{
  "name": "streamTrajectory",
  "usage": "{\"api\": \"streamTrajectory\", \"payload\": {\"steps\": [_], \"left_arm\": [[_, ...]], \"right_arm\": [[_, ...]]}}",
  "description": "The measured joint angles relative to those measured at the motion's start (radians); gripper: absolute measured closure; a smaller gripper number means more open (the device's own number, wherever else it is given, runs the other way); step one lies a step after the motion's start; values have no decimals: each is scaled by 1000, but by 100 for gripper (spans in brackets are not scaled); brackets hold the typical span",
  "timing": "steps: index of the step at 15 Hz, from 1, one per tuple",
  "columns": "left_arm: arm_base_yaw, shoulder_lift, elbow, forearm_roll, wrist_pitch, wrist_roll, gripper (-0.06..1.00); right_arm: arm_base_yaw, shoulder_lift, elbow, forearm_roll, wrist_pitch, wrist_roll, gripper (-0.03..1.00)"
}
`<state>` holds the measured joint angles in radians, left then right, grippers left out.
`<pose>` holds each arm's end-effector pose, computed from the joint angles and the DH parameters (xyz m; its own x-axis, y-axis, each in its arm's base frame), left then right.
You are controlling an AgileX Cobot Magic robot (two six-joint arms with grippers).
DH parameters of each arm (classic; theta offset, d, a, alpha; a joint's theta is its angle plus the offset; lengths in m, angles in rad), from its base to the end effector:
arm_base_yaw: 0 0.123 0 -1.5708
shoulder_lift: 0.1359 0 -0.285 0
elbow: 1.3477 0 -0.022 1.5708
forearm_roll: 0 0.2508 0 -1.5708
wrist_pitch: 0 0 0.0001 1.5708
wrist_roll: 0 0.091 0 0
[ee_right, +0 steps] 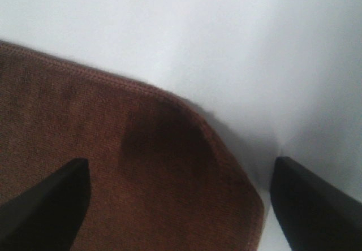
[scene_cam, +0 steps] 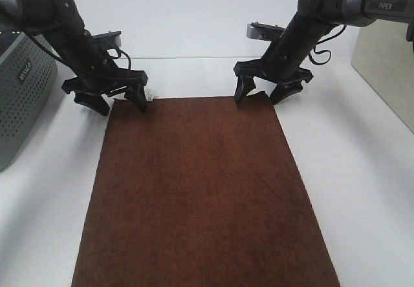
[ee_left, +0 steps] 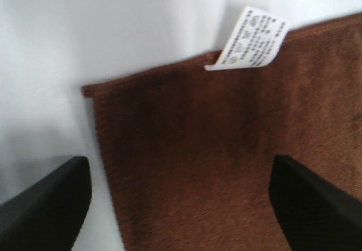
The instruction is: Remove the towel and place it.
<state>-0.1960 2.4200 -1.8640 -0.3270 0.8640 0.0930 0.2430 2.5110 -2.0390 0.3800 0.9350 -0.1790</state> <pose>0.4804 -0.1181 0.1017 -0.9704 0.0706 -0.2308 0.1328 0.9547 -0.2663 0.4943 0.1505 0.1012 -0.9464 -0.1817 -0.2670 -0.2610 0.9172 0.3011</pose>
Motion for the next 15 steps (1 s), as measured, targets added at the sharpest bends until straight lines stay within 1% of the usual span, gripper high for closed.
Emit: {"api": "streamTrajectory", "payload": {"steps": [3,4,5,7,9,10,11,12,13,14,15], "left_arm": [[-46,13,-4,-11,-36,-3,20],[-49,16,-4,-14,-45,-12,25],[-49,17,-4,-16,-54,-21,32],[-49,20,-4,-15,-61,-29,50],[-49,24,-7,-8,-59,-30,68],[-49,27,-13,-8,-55,-19,74],[-49,30,-21,-6,-49,0,77],[-49,32,-28,1,-41,18,84],[-49,33,-31,7,-35,38,90],[-49,33,-31,8,-34,55,94],[-49,34,-31,8,-34,74,94]], "right_arm": [[0,0,0,-1,0,0,13],[0,0,0,-6,0,0,14],[0,2,0,-17,0,0,18],[0,3,0,-43,-3,0,30],[0,5,0,-64,-4,0,47],[0,6,0,-65,-4,0,56],[0,8,0,-65,-4,0,62],[0,9,0,-65,-5,0,78],[0,11,0,-64,-7,0,90],[0,11,0,-64,-12,0,96],[0,11,0,-62,-15,0,96]]}}
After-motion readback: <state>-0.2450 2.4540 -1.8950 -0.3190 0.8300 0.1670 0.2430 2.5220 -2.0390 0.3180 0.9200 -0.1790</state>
